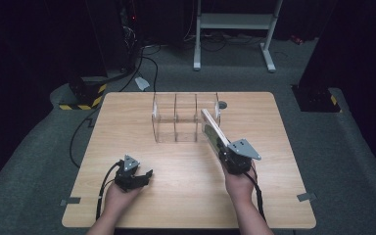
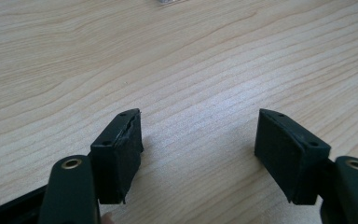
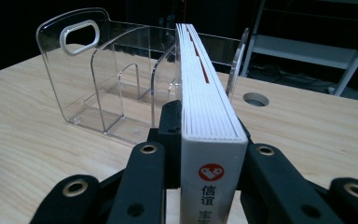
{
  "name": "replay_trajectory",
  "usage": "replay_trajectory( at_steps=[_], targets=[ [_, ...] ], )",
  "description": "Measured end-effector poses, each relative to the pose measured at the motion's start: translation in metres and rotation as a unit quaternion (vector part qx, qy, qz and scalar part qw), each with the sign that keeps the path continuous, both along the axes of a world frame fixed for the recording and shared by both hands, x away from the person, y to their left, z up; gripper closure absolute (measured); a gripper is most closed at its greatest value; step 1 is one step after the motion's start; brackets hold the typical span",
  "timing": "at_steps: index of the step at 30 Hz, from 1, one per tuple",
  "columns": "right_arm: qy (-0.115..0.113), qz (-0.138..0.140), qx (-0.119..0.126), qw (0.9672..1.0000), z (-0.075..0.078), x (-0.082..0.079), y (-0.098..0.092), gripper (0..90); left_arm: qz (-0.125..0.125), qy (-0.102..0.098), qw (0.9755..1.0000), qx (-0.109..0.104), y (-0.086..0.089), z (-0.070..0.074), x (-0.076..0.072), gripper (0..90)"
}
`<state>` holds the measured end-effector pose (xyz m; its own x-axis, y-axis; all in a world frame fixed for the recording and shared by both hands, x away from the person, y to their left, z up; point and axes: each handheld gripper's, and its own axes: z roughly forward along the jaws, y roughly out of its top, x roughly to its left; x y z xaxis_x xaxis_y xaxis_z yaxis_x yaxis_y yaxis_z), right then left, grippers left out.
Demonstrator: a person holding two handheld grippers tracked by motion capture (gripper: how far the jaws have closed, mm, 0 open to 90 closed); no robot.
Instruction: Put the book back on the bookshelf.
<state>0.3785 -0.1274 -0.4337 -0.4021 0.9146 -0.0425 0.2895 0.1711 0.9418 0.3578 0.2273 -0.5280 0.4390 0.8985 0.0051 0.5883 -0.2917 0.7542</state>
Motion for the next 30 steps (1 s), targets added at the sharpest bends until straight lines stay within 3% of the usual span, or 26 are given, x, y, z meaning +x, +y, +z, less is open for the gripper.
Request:
replay_trajectory(
  at_steps=[13,30],
  targets=[
    [-0.001,-0.033,-0.006,0.9994,-0.006,0.043,0.018,75.2,-0.002,0.001,1.0,0.001,0.0,0.0,0.0,32.1],
    [0.011,-0.05,-0.01,0.9986,-0.013,0.074,0.033,75.2,-0.003,0.001,1.0,0.0,0.0,0.0,0.0,31.9]
  ],
)
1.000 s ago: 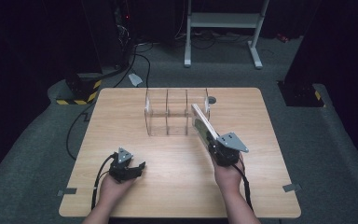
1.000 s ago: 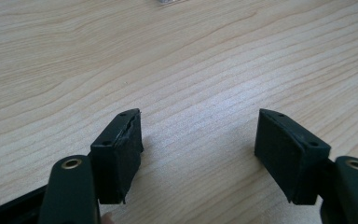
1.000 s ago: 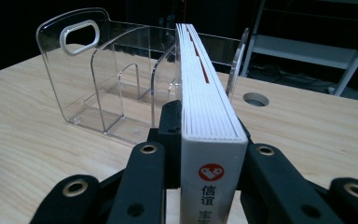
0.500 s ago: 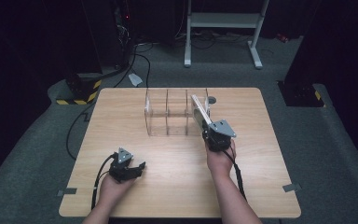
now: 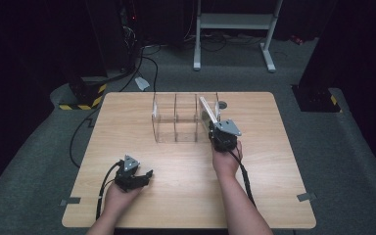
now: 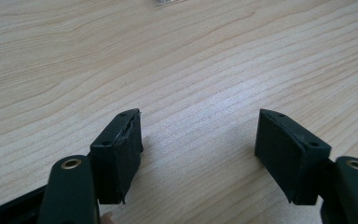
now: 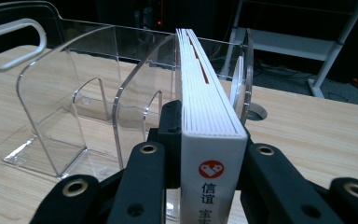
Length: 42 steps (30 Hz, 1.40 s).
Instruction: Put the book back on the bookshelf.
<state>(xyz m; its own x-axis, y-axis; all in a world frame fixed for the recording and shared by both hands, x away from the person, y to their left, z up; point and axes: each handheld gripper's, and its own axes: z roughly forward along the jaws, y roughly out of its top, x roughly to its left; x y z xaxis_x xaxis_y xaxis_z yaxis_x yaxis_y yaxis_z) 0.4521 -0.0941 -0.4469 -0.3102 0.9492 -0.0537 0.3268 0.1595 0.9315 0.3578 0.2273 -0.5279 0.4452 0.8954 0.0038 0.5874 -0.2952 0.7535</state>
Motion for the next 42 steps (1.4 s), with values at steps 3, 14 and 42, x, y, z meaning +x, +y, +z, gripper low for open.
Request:
replay_trajectory(
  at_steps=[3,14,42],
  targets=[
    [0.004,-0.003,0.004,1.0,-0.002,0.004,0.001,75.2,0.0,-0.001,1.0,0.0,0.0,0.0,0.0,31.9],
    [0.002,-0.012,0.001,0.9999,-0.007,0.01,0.003,75.2,-0.002,0.0,1.0,0.0,0.0,0.0,0.0,31.8],
    [0.017,-0.021,0.009,0.9996,-0.017,-0.008,-0.002,68.7,-0.005,-0.001,1.0,0.001,0.0,0.0,-0.001,31.7]
  ],
)
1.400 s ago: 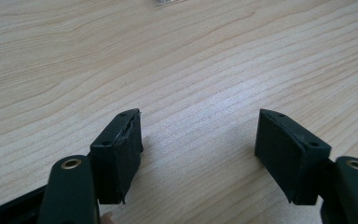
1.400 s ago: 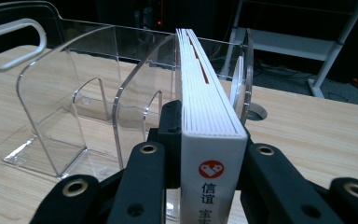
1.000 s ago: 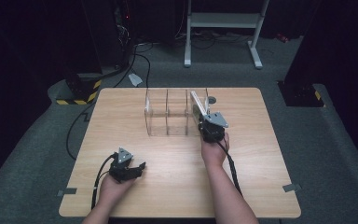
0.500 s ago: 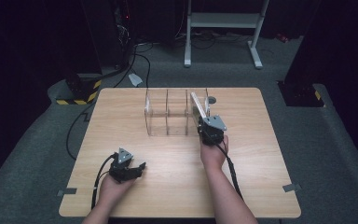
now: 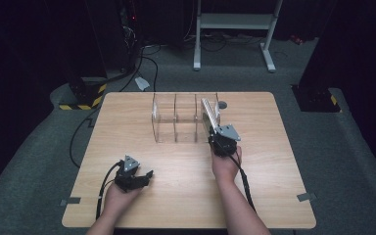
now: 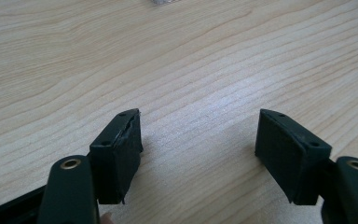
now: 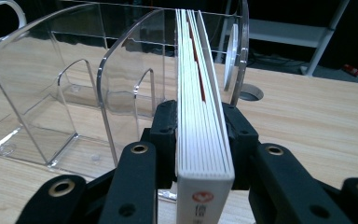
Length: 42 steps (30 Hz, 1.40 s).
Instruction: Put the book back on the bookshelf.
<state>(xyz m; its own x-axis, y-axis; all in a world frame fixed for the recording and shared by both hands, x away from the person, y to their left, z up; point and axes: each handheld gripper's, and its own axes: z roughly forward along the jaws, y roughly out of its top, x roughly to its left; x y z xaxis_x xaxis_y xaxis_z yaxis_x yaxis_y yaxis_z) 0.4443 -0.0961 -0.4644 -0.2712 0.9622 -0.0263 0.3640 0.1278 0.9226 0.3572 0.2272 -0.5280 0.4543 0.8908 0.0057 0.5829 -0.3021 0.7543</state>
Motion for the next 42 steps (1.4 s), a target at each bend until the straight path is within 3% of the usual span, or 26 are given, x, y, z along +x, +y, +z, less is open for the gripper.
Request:
replay_trajectory(
  at_steps=[6,23,42],
  targets=[
    [0.005,0.011,0.005,0.9999,-0.001,-0.009,-0.004,67.4,0.0,0.0,1.0,0.0,0.0,0.0,0.0,31.7],
    [0.03,0.031,0.05,0.9978,-0.011,-0.028,-0.02,68.0,-0.001,0.0,1.0,0.002,0.0,0.0,0.0,31.6],
    [0.056,0.034,0.043,0.9969,-0.023,-0.032,-0.018,70.3,0.001,-0.001,1.0,0.0,-0.001,0.0,-0.001,31.7]
  ],
)
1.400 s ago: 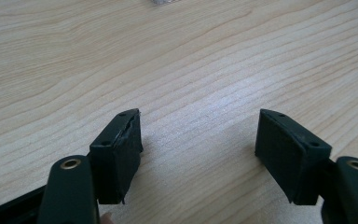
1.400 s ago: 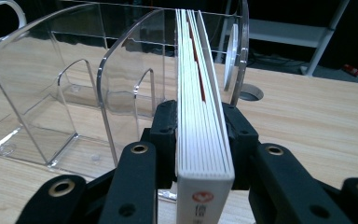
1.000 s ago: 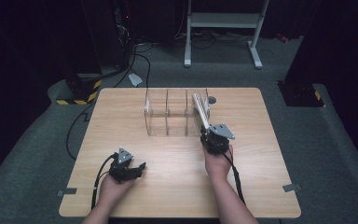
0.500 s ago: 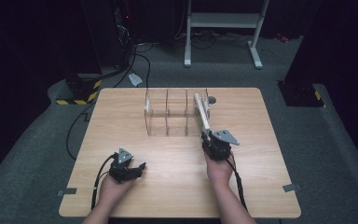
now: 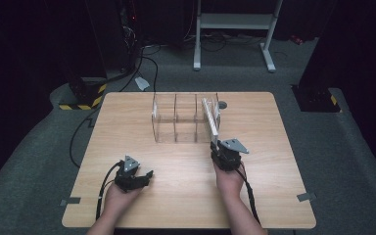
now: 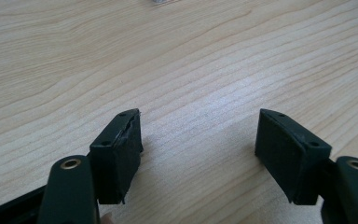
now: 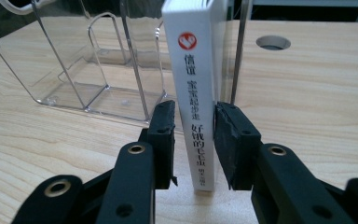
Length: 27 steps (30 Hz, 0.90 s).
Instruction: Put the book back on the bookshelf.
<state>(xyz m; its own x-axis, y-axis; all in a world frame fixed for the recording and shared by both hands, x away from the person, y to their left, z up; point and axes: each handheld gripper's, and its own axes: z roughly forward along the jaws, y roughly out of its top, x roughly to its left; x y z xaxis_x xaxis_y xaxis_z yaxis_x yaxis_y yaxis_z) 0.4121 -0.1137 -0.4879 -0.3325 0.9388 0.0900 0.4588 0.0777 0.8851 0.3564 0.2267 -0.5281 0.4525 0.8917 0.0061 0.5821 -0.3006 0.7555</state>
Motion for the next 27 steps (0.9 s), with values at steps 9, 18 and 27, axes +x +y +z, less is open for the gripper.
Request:
replay_trajectory(
  at_steps=[9,18,27],
  targets=[
    [-0.001,-0.009,0.005,0.9999,-0.0013,0.0005,0.0022,71.5,-0.002,0.0,1.0,0.0,0.0001,0.0001,0.0001,31.7],
    [-0.001,-0.01,0.007,0.9999,0.0004,0.0037,0.0062,69.4,-0.003,0.0,1.0,0.0,0.0001,0.0,0.0001,31.7],
    [-0.004,-0.001,0.023,0.9997,0.0048,-0.0024,-0.001,72.7,-0.002,0.0,1.0,0.0,0.0,0.0,0.0,31.7]
  ],
)
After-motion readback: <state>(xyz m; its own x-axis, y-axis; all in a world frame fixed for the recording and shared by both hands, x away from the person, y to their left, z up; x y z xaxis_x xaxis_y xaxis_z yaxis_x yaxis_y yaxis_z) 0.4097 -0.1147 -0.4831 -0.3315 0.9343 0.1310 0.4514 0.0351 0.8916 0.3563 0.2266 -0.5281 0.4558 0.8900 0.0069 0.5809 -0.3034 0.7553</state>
